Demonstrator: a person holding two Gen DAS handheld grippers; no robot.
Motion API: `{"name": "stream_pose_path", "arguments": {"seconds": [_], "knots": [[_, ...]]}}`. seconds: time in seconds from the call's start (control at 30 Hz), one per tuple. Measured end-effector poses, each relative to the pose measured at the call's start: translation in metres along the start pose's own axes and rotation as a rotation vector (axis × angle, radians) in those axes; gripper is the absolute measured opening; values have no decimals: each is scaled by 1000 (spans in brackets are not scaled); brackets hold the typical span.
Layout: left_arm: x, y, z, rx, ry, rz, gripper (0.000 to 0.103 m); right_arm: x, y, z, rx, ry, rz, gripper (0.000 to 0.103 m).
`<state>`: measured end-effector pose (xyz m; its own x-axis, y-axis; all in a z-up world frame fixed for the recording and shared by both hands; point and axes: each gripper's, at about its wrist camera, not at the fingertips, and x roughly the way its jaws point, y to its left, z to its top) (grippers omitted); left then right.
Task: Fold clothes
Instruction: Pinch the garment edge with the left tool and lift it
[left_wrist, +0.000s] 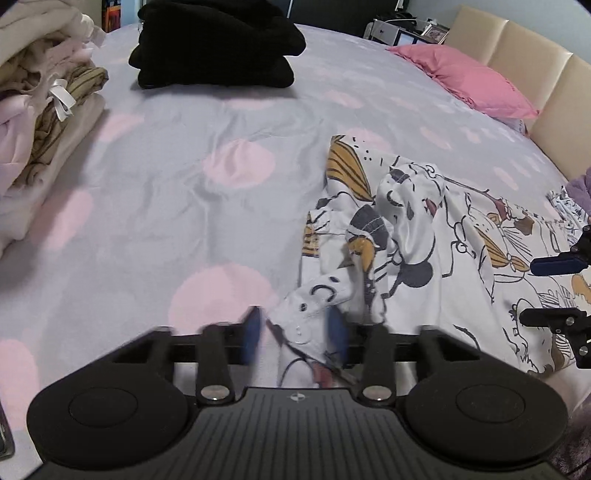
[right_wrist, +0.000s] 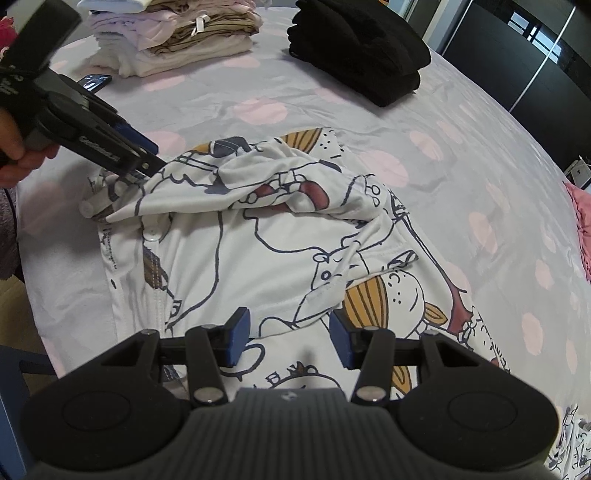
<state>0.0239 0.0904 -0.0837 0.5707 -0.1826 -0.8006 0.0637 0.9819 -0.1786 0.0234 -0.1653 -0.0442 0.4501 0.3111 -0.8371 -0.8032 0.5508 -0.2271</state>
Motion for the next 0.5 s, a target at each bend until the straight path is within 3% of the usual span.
{"name": "stream_pose_path", "arguments": {"seconds": [0.1, 0.3, 0.5], "knots": [[-13, -10, 0, 52, -47, 19, 13, -1, -1, -1, -4, 1, -12, 51], [-54, -44, -2, 196, -152, 32, 13, -4, -4, -3, 4, 3, -18, 51], [-79, -87, -14, 327, -171, -107, 13, -6, -12, -7, 50, 18, -35, 51]]}}
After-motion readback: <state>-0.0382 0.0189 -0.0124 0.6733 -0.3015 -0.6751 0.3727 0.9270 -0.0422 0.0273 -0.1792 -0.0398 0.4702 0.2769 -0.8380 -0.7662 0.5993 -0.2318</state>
